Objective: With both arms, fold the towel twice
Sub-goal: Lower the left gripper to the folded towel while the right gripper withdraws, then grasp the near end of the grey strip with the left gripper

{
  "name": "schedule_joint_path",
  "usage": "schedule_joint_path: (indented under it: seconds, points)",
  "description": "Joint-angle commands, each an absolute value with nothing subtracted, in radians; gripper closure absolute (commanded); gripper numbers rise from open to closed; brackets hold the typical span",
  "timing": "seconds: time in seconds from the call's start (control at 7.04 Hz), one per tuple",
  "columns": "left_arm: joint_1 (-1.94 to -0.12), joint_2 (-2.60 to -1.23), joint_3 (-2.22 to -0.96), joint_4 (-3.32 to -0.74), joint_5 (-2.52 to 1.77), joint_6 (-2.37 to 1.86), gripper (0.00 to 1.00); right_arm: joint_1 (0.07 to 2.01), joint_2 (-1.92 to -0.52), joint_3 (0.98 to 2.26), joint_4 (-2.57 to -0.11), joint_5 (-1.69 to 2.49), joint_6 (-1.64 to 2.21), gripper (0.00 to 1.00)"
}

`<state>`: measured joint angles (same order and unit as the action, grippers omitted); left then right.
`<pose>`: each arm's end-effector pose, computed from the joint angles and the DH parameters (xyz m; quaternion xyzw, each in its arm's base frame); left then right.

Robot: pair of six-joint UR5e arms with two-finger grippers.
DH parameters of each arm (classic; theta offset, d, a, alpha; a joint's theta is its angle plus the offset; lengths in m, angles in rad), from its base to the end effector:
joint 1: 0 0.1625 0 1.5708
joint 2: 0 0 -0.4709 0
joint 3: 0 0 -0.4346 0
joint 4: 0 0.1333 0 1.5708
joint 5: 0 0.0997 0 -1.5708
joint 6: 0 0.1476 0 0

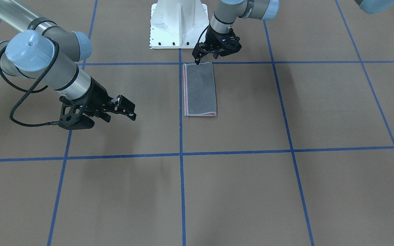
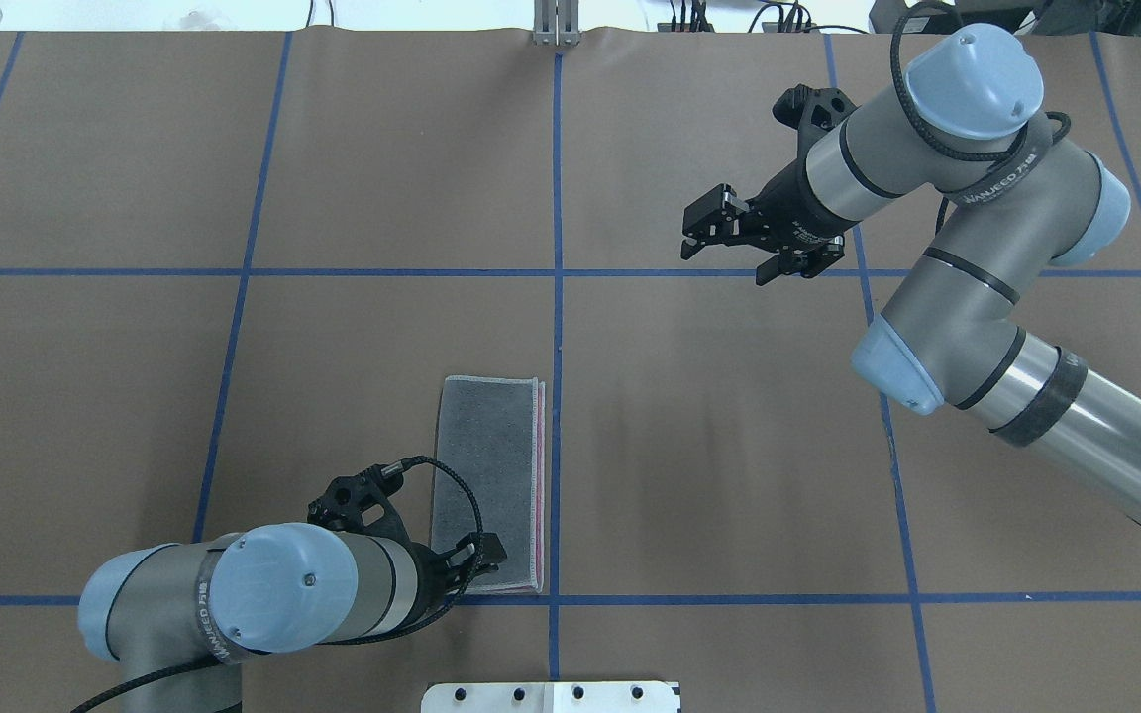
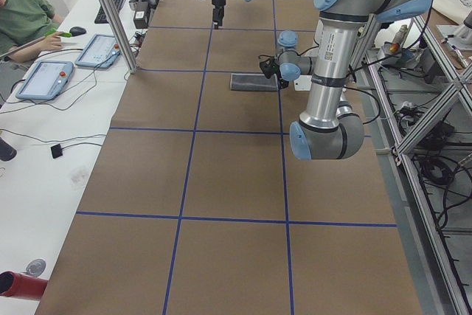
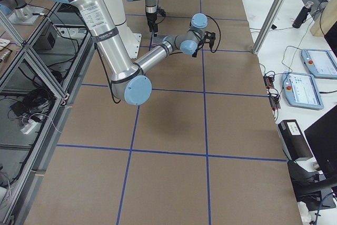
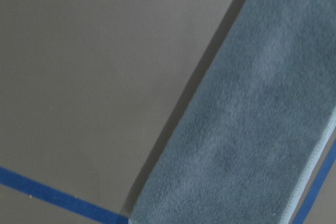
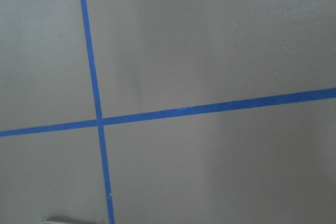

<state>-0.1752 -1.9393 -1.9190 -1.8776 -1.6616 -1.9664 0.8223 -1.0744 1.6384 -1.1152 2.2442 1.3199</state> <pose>0.6435 -0.2357 0.3076 -0.0931 0.4819 -0.2239 0.8420 -0.4748 -0.5718 0.3197 -0.0124 -0.5433 0.0775 0.8359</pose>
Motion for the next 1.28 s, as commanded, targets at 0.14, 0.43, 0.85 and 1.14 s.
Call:
schedule_joint_path:
  seconds: [0.14,0.43,0.85,1.14]
  points:
    - [-0.173,-1.942,-1.89,-1.879,-1.657,-1.957,0.01,0.822,-1.069,1.638,-1.115,2.244,1.325,0.0]
    - [-0.173,-1.944,-1.885,-1.879,-1.657,-1.959,0.02,0.821,-1.068,1.638,-1.114,2.243,1.327,0.0]
    - [-0.176,-1.942,-1.882,-1.879,-1.657,-1.957,0.29,0.821,-1.069,1.638,-1.115,2.243,1.328,0.0]
    - [-0.178,-1.942,-1.884,-1.879,-1.657,-1.957,0.41,0.821,-1.069,1.634,-1.114,2.243,1.327,0.0]
